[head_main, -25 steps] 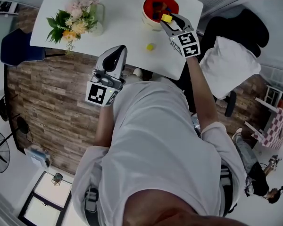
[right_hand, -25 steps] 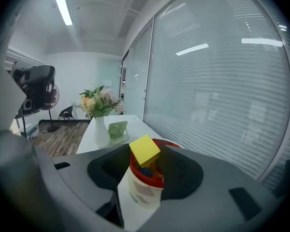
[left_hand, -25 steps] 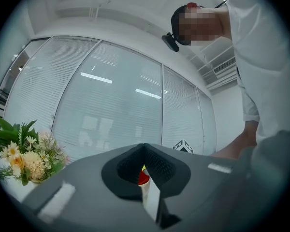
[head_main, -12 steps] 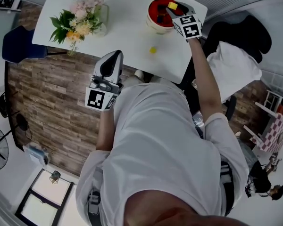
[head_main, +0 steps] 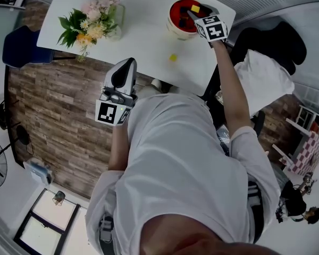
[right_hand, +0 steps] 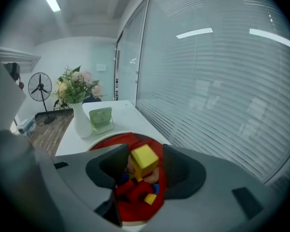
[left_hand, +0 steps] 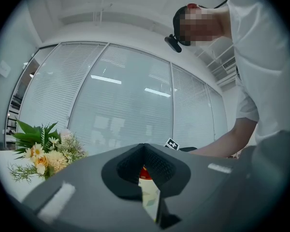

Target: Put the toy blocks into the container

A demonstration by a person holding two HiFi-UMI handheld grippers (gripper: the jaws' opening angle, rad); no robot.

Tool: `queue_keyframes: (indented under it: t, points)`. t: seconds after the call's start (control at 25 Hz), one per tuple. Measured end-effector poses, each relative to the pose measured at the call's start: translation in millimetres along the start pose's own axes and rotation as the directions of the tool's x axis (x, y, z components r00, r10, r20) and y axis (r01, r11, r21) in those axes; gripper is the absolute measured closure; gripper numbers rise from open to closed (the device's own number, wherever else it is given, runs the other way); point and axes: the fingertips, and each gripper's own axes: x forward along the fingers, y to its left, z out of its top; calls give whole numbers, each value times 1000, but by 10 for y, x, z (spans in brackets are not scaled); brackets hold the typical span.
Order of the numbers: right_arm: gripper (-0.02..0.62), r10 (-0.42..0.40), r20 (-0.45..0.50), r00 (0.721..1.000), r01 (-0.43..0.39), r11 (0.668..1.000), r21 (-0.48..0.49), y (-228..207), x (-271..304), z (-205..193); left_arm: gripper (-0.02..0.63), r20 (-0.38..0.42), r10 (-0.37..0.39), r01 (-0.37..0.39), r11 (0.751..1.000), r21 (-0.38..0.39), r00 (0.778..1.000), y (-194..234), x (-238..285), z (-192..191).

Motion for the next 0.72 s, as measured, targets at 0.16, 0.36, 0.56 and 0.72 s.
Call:
queue_keyframes:
  t: [0.16,0.36,0.56,0.72]
  points:
    - [344,-4,10,1000,4,1000,0,6,-30,32,612,0,-6,6,1000,0,1000,-9,-1,-7]
    - [360,-9,35,999,9,1000,3,21,-161,41,612,-1,-19,19,1000,-5,1000,-71,1,-19]
    - [377,-12,86,996,12,1000,3,132,-326,125,612,-4,-32,32,999,-7,999,-102,-10,-37]
    - [388,-8,133,991,10,1000,-15,298,-505,236,612,-9,-42,42,999,-6,999,-130,-29,-50]
